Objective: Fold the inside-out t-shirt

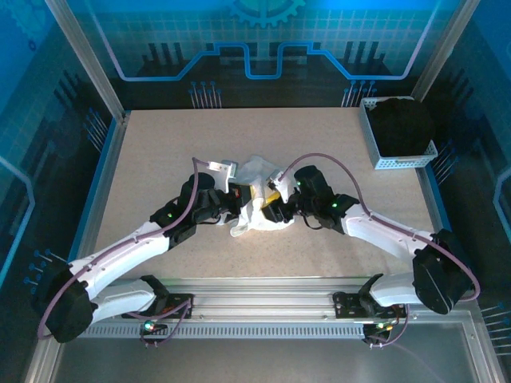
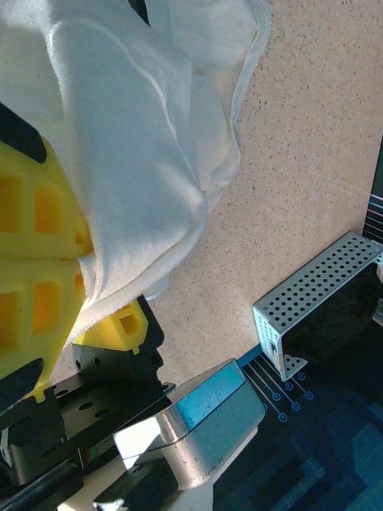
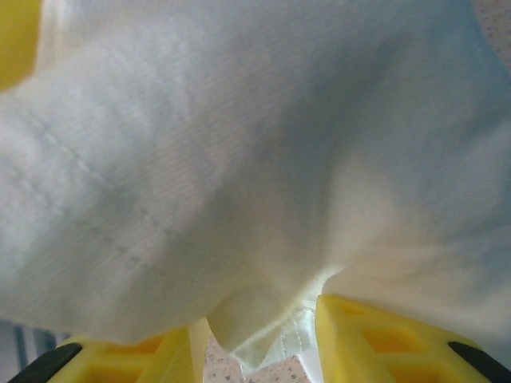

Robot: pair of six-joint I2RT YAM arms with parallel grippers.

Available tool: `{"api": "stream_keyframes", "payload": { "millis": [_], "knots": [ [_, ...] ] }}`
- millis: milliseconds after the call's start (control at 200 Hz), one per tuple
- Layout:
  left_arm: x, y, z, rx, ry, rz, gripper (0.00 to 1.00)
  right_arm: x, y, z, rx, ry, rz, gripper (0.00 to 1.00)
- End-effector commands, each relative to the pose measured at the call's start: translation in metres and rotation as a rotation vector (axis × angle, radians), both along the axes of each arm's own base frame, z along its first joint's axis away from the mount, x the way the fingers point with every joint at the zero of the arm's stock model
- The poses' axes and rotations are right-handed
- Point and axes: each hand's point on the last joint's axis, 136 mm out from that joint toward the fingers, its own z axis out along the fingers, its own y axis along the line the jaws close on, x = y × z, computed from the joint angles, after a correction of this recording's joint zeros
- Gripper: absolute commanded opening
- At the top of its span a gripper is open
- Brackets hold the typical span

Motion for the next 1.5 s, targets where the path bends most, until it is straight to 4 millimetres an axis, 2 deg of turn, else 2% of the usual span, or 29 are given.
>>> {"api": "stream_keyframes", "payload": {
  "millis": [0, 210, 345, 530, 570, 610, 650, 735, 820, 935, 1040, 1200, 1331, 1401, 1496],
  "knots": [
    [-0.003, -0.003, 0.017, -0.040, -0.025, -0.022, 0.00, 0.003, -0.001, -0.001, -0.009, -0.064, -0.019, 0.36],
    [0.000, 0.002, 0.013, -0.019, -0.020, 0.004, 0.00, 0.004, -0.002, 0.012, 0.006, -0.105, -0.007, 0.13],
    [0.010, 0.016, 0.001, 0.023, 0.011, 0.091, 0.00, -0.004, -0.007, 0.037, 0.077, -0.098, 0.015, 0.00],
    [0.023, 0.030, -0.020, 0.101, 0.072, 0.166, 0.00, -0.018, -0.008, 0.090, 0.222, -0.066, 0.062, 0.00],
    [0.024, 0.032, -0.022, 0.118, 0.077, 0.174, 0.00, -0.020, -0.009, 0.094, 0.236, -0.044, 0.061, 0.00],
    [0.024, 0.033, -0.023, 0.130, 0.077, 0.178, 0.00, -0.018, -0.008, 0.112, 0.263, -0.050, 0.066, 0.00],
    [0.023, 0.036, -0.024, 0.141, 0.077, 0.187, 0.04, -0.018, -0.009, 0.119, 0.277, -0.037, 0.064, 0.00],
    [0.019, 0.042, -0.022, 0.156, 0.065, 0.194, 0.25, -0.015, -0.010, 0.131, 0.300, -0.006, 0.055, 0.00],
    [0.011, 0.046, -0.017, 0.158, 0.061, 0.183, 0.41, -0.011, -0.009, 0.135, 0.291, 0.023, 0.047, 0.00],
    [-0.005, 0.048, -0.004, 0.121, 0.045, 0.142, 0.53, -0.004, -0.008, 0.135, 0.270, 0.052, 0.031, 0.00],
    [-0.022, 0.042, 0.014, 0.056, 0.027, 0.069, 0.60, 0.002, -0.007, 0.133, 0.262, 0.076, 0.015, 0.00],
    [-0.048, 0.018, 0.038, -0.082, 0.038, -0.104, 0.65, 0.008, -0.004, 0.132, 0.258, 0.096, 0.004, 0.00],
    [-0.045, 0.008, 0.050, -0.152, 0.036, -0.131, 0.69, 0.009, -0.001, 0.131, 0.270, 0.105, 0.014, 0.00],
    [-0.035, 0.007, 0.045, -0.117, 0.050, -0.105, 0.69, 0.008, 0.000, 0.131, 0.275, 0.107, 0.017, 0.00],
    [-0.019, 0.007, 0.038, -0.062, 0.056, -0.058, 0.62, 0.006, -0.001, 0.129, 0.270, 0.107, 0.019, 0.00]
  ]
}}
